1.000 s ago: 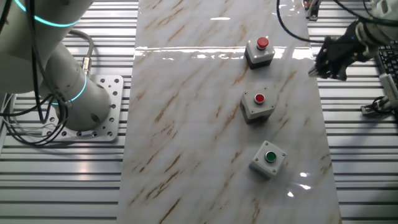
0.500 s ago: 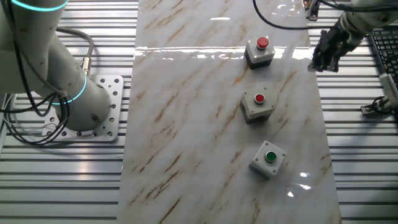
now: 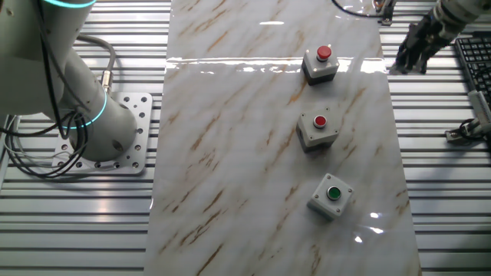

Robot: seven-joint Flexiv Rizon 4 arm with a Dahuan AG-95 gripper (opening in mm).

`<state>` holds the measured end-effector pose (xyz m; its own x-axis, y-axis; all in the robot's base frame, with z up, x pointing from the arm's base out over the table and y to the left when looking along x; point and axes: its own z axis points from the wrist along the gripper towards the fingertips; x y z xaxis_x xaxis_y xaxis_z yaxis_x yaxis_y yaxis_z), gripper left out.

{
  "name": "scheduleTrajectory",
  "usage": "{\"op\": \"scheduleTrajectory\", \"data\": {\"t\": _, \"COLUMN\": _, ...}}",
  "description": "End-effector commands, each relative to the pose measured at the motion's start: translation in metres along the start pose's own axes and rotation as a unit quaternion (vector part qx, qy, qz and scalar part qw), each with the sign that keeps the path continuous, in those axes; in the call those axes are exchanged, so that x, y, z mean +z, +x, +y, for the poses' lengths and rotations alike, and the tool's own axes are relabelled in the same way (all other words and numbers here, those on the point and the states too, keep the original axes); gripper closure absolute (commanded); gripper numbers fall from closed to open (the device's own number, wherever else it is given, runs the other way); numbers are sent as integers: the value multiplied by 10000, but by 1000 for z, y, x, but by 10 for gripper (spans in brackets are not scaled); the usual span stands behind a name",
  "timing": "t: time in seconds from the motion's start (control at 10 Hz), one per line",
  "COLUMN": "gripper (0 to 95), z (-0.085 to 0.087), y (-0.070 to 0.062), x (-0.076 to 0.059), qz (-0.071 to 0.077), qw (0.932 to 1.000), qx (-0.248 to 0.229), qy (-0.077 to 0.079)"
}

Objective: Press three buttons from left to right in sequence

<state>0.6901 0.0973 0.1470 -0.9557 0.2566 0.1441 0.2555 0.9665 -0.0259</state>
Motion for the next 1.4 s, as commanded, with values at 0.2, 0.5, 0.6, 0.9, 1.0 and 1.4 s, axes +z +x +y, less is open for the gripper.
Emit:
{"op": "scheduleTrajectory", "data": {"t": 0.2, "gripper": 950, "z": 4, "y": 2, "x": -1, "qz": -11, "qw": 10000, "qx": -21, "qy": 3}}
{"op": "scheduleTrajectory", "data": {"t": 0.5, "gripper": 950, "z": 11, "y": 2, "x": -3, "qz": -126, "qw": 9997, "qx": -214, "qy": 46}}
{"op": "scheduleTrajectory", "data": {"t": 0.6, "gripper": 950, "z": 11, "y": 2, "x": -4, "qz": -245, "qw": 9994, "qx": -238, "qy": 28}}
{"op": "scheduleTrajectory", "data": {"t": 0.9, "gripper": 950, "z": 11, "y": 2, "x": -3, "qz": -412, "qw": 9989, "qx": -236, "qy": -42}}
{"op": "scheduleTrajectory", "data": {"t": 1.0, "gripper": 950, "z": 11, "y": 2, "x": -3, "qz": -473, "qw": 9985, "qx": -247, "qy": 107}}
{"op": "scheduleTrajectory", "data": {"t": 1.4, "gripper": 950, "z": 10, "y": 2, "x": -3, "qz": -592, "qw": 9969, "qx": 46, "qy": 514}}
